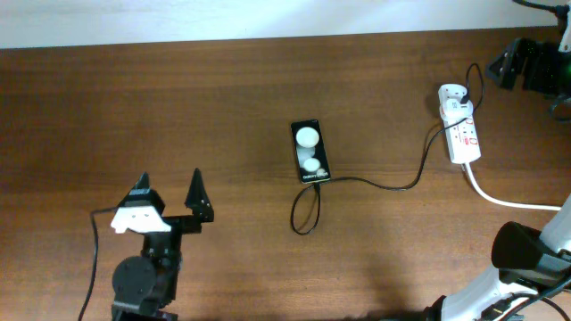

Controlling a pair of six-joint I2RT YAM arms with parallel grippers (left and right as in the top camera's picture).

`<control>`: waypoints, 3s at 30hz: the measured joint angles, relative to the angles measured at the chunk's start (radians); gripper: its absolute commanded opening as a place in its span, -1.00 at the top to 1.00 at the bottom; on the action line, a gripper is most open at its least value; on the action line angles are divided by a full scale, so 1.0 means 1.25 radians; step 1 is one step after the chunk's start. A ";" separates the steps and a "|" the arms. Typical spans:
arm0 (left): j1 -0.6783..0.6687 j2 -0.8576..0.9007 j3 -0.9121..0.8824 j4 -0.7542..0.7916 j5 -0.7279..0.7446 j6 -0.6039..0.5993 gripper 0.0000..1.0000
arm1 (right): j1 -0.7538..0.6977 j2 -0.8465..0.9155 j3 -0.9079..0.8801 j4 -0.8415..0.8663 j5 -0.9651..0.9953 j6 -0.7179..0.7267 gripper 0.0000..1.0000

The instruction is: Plug charger to phone and switch on socket

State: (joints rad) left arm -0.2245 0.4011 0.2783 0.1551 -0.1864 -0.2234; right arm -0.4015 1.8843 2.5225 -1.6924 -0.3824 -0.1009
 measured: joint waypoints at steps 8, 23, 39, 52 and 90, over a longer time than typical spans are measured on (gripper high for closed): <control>0.087 -0.185 -0.214 0.001 -0.005 -0.004 -0.98 | 0.000 0.000 0.000 0.000 0.000 0.001 -0.97; 0.169 -0.308 -0.213 -0.187 0.117 0.248 -0.98 | 0.000 0.000 0.000 0.000 0.000 0.001 -0.97; 0.169 -0.308 -0.213 -0.187 0.120 0.248 -0.98 | 0.000 0.000 0.000 0.000 0.000 0.000 -0.97; 0.169 -0.309 -0.213 -0.187 0.121 0.249 -0.98 | 0.028 -0.042 -0.112 0.125 0.016 -0.003 -0.97; 0.169 -0.312 -0.213 -0.188 0.123 0.251 -0.98 | 0.303 -1.416 -2.009 1.495 0.095 0.042 -0.97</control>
State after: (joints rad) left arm -0.0135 0.0116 0.0124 -0.0795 -0.0322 0.0902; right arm -0.0223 0.1139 0.0109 0.1768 -0.2642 -0.0483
